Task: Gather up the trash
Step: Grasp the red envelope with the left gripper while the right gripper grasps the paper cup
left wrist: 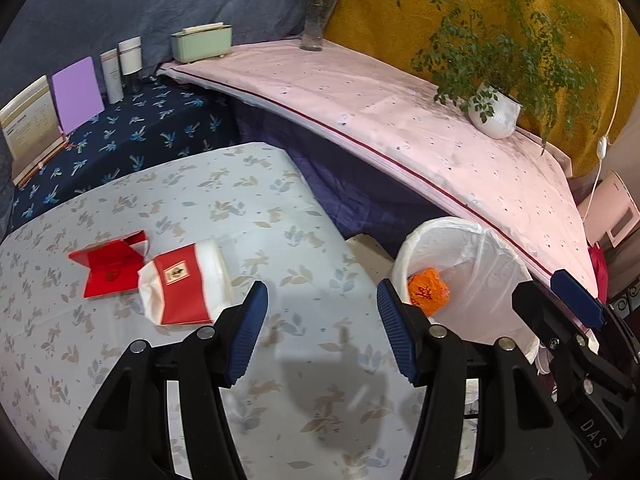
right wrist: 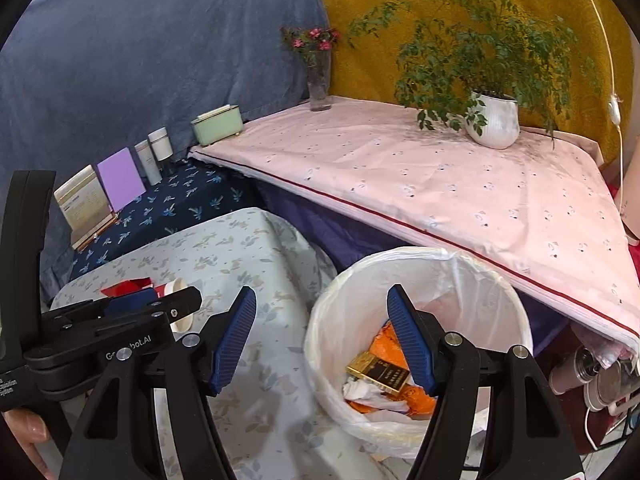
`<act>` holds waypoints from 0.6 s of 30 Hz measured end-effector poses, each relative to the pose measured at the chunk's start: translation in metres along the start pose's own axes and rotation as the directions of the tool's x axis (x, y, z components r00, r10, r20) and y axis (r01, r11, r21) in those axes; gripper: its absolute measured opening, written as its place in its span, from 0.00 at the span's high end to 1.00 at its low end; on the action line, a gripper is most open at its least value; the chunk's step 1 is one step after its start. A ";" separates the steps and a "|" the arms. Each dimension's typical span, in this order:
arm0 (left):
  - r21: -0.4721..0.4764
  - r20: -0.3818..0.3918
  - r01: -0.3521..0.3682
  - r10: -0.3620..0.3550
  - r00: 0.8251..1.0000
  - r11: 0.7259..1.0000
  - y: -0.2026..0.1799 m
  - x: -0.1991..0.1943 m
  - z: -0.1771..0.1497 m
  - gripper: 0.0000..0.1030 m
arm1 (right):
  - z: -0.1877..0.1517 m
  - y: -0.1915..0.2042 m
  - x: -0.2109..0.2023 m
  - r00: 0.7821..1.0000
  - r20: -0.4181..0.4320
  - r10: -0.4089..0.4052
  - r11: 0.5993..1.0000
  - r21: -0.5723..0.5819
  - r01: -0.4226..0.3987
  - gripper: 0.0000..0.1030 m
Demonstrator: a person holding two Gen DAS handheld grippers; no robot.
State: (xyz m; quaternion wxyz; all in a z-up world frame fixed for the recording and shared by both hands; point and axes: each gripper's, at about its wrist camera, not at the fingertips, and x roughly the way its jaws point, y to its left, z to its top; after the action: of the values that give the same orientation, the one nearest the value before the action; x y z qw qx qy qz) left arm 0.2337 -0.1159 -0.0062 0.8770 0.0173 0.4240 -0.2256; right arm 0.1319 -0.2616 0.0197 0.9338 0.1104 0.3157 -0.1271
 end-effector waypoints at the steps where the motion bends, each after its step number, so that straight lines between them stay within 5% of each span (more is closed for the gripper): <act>1: -0.006 0.001 -0.004 0.004 1.000 1.000 0.005 -0.001 -0.001 0.48 | 0.000 0.004 0.001 1.000 -0.002 0.003 1.000 -0.006 -0.003 0.36; 18: -0.152 0.007 -0.165 0.168 0.986 0.974 0.116 -0.015 -0.017 0.21 | -0.017 0.080 0.026 0.994 -0.063 0.092 0.992 -0.084 -0.097 0.33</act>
State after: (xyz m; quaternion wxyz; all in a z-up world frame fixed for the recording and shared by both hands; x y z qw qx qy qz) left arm 0.2610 -0.0020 -0.0241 0.8958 -0.0157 0.4281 -0.1186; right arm 0.1662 -0.1858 0.0004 0.9330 0.0880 0.3428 -0.0654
